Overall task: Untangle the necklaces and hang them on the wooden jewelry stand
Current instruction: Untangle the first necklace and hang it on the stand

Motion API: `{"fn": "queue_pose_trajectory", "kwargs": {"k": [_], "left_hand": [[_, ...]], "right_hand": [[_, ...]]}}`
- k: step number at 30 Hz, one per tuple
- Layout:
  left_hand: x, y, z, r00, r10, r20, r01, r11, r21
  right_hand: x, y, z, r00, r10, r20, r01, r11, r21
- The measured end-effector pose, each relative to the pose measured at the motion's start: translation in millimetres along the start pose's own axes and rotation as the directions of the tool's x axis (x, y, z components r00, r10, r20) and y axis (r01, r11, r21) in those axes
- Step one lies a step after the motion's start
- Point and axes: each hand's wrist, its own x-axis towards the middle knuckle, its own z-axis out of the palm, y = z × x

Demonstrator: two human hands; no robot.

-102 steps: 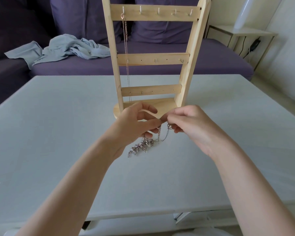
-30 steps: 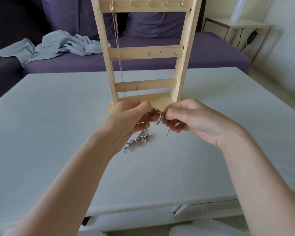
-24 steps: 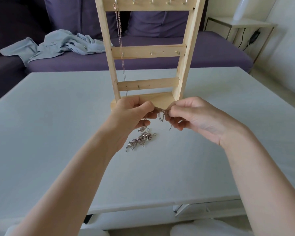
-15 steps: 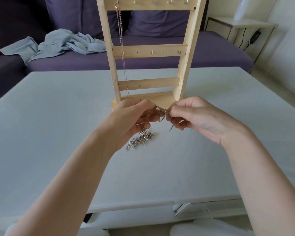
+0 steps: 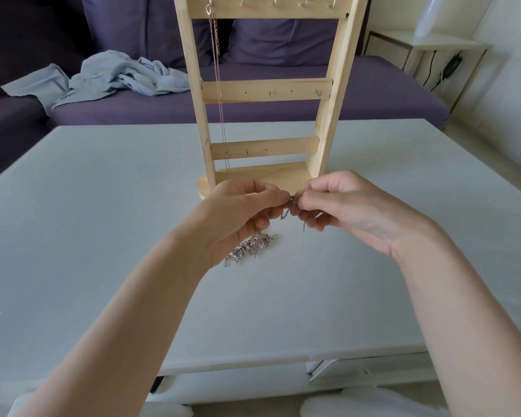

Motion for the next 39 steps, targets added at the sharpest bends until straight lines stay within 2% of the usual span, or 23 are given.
{"fn": "queue_pose_trajectory", "kwargs": {"k": [5, 12, 14, 16, 19, 23, 26, 30, 39], "left_hand": [[1.9, -1.4, -1.9, 0.999, 0.022, -0.024, -0.022, 1.000, 0.009], [-0.6, 2.1, -1.4, 0.998, 0.026, 0.062, -0.022, 0.997, -0.078], [-1.2, 2.8, 1.3, 0.998, 0.045, 0.040, -0.044, 0.998, -0.038], [0.0, 0.9, 3.8, 0.997, 0.080, -0.012, -0.078, 0.993, 0.085], [2.7, -4.0, 6.0, 0.991, 0.119, -0.056, -0.103, 0.968, 0.231], [4.7, -6.3, 6.7, 0.992, 0.092, -0.082, -0.072, 0.973, 0.218], [5.2, -4.6, 5.6, 0.996, 0.075, -0.051, -0.067, 0.987, 0.149], [3.9, -3.6, 4.7, 0.996, 0.090, 0.006, -0.090, 0.976, 0.198], [1.0, -2.4, -4.1, 0.998, 0.062, 0.018, -0.065, 0.979, 0.193]], "right_hand": [[-0.8, -1.1, -0.6, 0.999, 0.008, 0.048, -0.011, 0.997, 0.077], [-0.1, -0.3, 3.0, 0.999, 0.009, 0.031, -0.016, 0.969, 0.247], [1.2, -0.5, 3.9, 1.000, 0.015, -0.012, -0.012, 0.975, 0.222], [2.9, -0.3, 6.0, 0.998, 0.023, -0.061, -0.012, 0.986, 0.166], [4.7, 0.0, 9.0, 0.985, -0.014, -0.173, 0.016, 1.000, 0.012], [7.7, 2.4, 15.0, 0.953, -0.054, -0.299, 0.044, 0.998, -0.040], [8.6, 1.8, 17.9, 0.948, -0.005, -0.317, 0.034, 0.996, 0.088], [8.1, -1.2, 16.9, 0.975, 0.093, -0.201, -0.025, 0.948, 0.316], [6.4, -3.5, 12.9, 0.986, 0.134, -0.102, -0.070, 0.877, 0.474]]}}
